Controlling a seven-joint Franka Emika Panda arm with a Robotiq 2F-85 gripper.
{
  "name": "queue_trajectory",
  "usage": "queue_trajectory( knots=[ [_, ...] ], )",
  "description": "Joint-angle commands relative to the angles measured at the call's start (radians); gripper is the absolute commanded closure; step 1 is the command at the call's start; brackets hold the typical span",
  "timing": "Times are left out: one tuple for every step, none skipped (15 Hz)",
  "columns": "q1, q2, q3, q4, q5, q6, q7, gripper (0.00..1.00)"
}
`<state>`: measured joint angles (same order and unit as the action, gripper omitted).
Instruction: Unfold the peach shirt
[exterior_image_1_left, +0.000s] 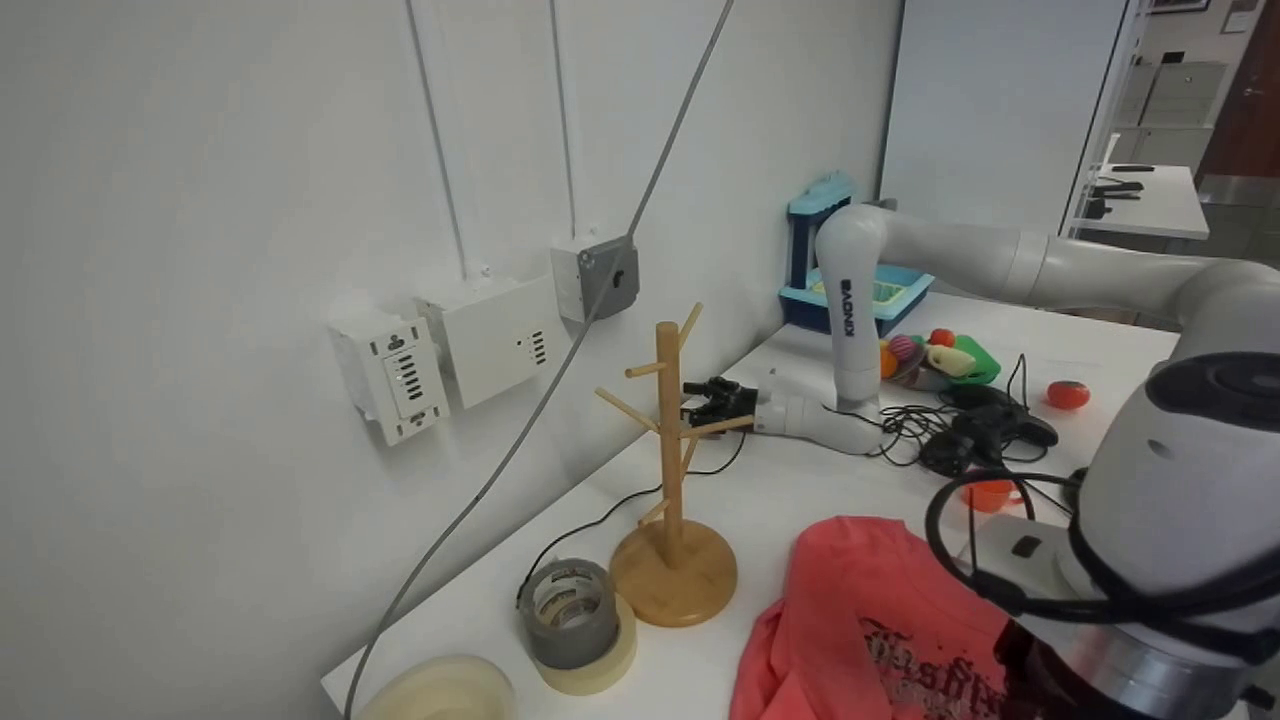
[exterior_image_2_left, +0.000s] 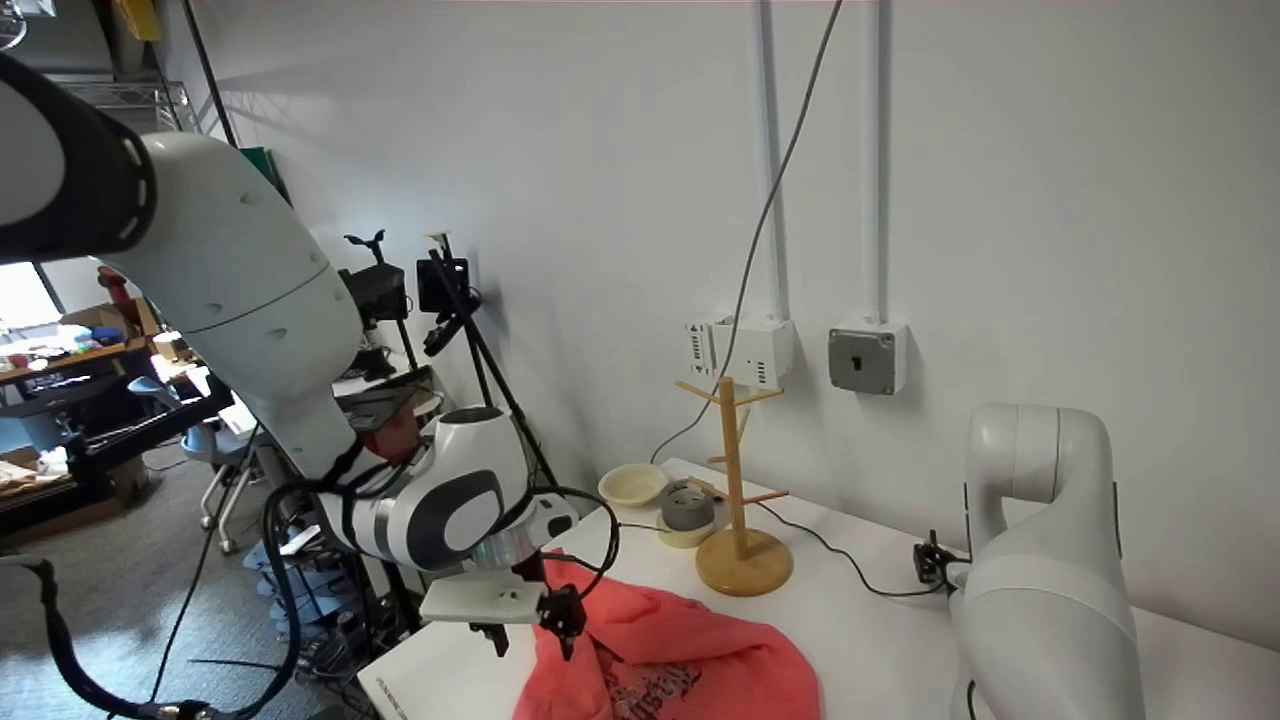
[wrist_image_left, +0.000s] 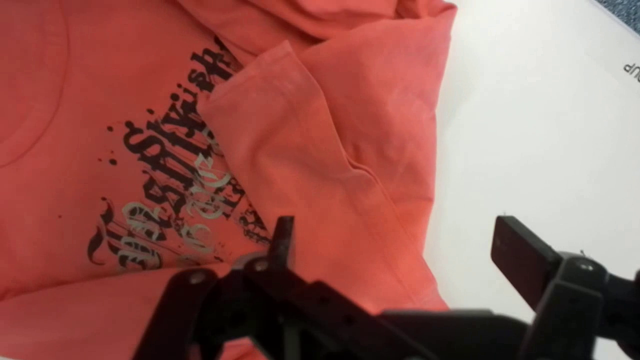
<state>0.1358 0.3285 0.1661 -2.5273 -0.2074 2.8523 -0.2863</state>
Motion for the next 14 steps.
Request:
queue_trajectory(
  knots=[
    [0.013,0.006,-0.058,-0.053,-0.070,0.085,0.024,0.00],
    [0.019,0.013,-0.076,-0.058,-0.087,0.099,0.031,0.00],
    [0.027,0.024,-0.096,-0.057,-0.105,0.108,0.040,0.00],
    [0.035,0.034,-0.114,-0.056,-0.122,0.117,0.047,0.00],
    [0.047,0.046,-0.134,-0.052,-0.139,0.126,0.057,0.00],
    [0.054,0.061,-0.147,-0.046,-0.148,0.130,0.064,0.00],
    [0.073,0.077,-0.170,-0.041,-0.156,0.141,0.074,0.00],
    [0.089,0.094,-0.190,-0.034,-0.164,0.147,0.087,0.00],
    [0.102,0.112,-0.205,-0.028,-0.162,0.151,0.095,0.00],
    [0.107,0.125,-0.212,-0.021,-0.165,0.151,0.107,0.00],
    [0.118,0.142,-0.223,-0.013,-0.163,0.151,0.116,0.00],
    [0.126,0.156,-0.230,-0.004,-0.159,0.150,0.123,0.00],
    [0.129,0.170,-0.234,0.006,-0.154,0.146,0.128,0.03],
    [0.133,0.183,-0.238,0.016,-0.151,0.145,0.134,0.08]
  ],
)
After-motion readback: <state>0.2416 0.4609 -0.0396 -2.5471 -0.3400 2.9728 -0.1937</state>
